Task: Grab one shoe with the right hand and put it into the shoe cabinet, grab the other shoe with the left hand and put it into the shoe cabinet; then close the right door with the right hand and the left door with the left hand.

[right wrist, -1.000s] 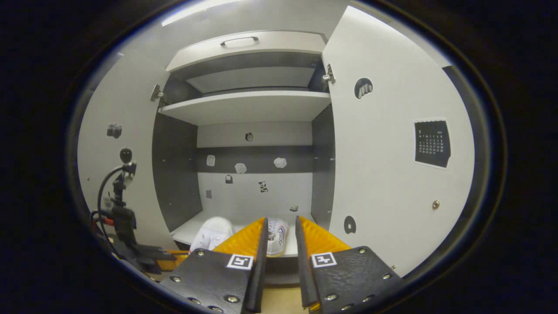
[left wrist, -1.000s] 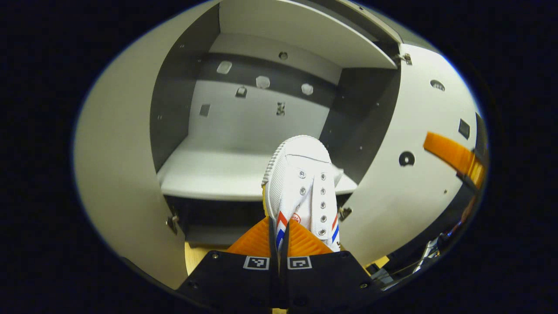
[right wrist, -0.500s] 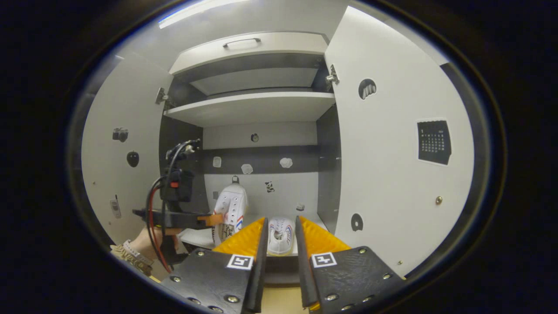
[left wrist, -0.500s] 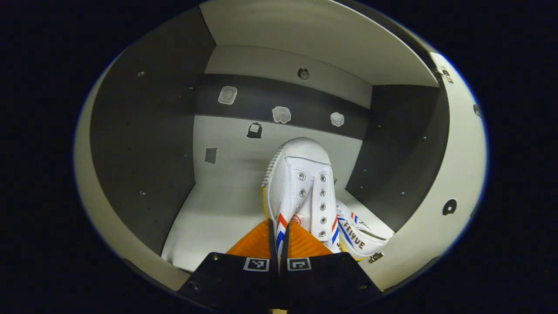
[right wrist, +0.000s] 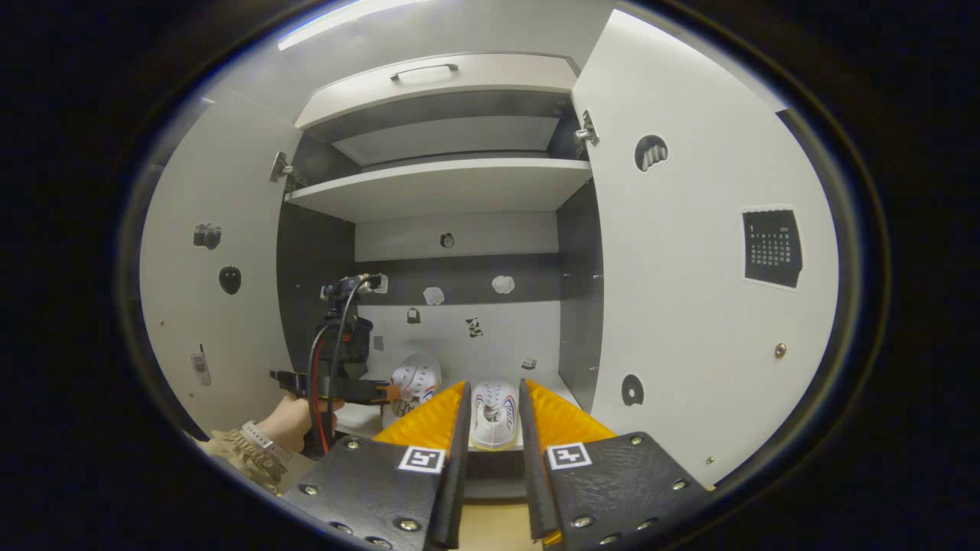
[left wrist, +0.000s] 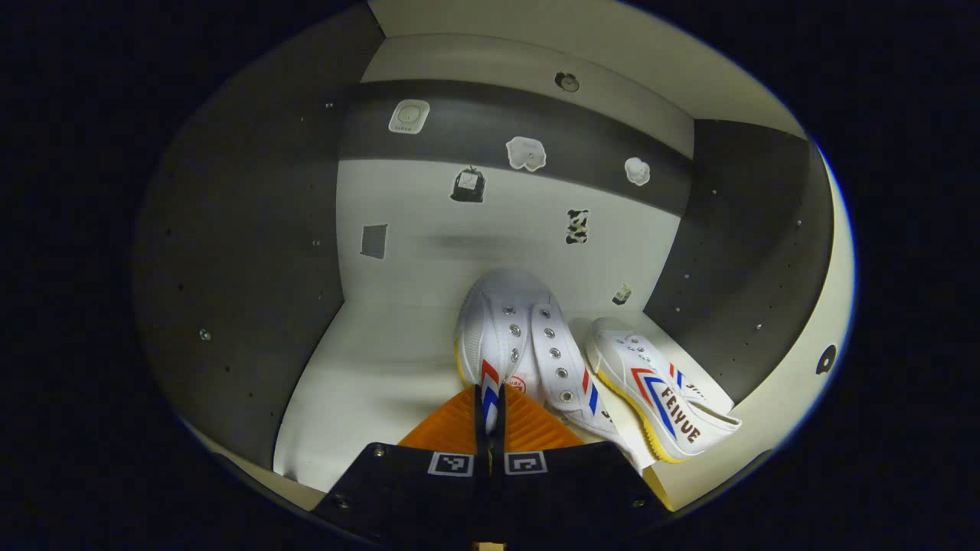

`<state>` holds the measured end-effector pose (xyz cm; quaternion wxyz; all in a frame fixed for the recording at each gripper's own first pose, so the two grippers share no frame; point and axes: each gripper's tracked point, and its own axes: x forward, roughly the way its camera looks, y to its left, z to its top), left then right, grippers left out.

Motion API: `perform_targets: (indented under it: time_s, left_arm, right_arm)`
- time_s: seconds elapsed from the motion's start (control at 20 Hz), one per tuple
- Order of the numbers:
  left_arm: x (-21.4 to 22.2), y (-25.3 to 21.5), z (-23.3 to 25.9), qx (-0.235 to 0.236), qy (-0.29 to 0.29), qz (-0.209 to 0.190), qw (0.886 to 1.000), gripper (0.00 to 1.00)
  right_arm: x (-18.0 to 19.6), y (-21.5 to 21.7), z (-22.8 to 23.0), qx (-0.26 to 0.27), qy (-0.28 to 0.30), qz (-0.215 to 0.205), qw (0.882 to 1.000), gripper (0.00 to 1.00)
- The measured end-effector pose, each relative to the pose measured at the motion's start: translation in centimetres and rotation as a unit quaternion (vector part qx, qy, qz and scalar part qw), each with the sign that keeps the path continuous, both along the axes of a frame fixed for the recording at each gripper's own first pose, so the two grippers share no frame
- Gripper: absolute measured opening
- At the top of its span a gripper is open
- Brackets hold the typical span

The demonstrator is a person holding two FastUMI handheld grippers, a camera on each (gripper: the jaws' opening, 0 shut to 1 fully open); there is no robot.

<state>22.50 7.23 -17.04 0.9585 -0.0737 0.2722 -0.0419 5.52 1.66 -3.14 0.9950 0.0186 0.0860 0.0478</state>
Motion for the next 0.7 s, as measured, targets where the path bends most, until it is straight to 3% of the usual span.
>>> perform_targets:
  time_s: [0.4, 0.5, 0.55, 0.6, 0.65, 0.7]
  left_arm:
    - [-0.1, 0.5, -1.8, 0.011, 0.038, 0.012, 0.999, 0.06]
    - [-0.3, 1.2, -1.3, 0.046, 0.032, 0.017, 0.998, 0.28]
    - [-0.7, 1.7, -0.7, 0.066, 0.030, 0.017, 0.997, 0.43]
    - [-0.9, 1.4, -0.1, 0.066, 0.023, 0.014, 0.997, 0.66]
    - [-1.3, 1.2, 0.6, 0.059, 0.015, 0.015, 0.998, 0.60]
    - [-2.0, 1.0, 1.0, 0.053, 0.012, 0.017, 0.998, 0.61]
  right_arm:
    - [-1.3, -1.3, 0.6, 0.010, -0.005, -0.013, 1.000, 0.34]
    - [-1.8, -1.6, 0.8, 0.016, -0.006, -0.012, 1.000, 0.34]
    - [-2.2, -1.8, 1.0, 0.020, -0.007, -0.011, 1.000, 0.34]
    - [-2.6, -2.0, 1.2, 0.024, -0.009, -0.009, 1.000, 0.34]
    - [-3.1, -2.2, 1.5, 0.028, -0.012, -0.009, 1.000, 0.34]
    - [-3.6, -2.5, 1.8, 0.031, -0.014, -0.008, 0.999, 0.34]
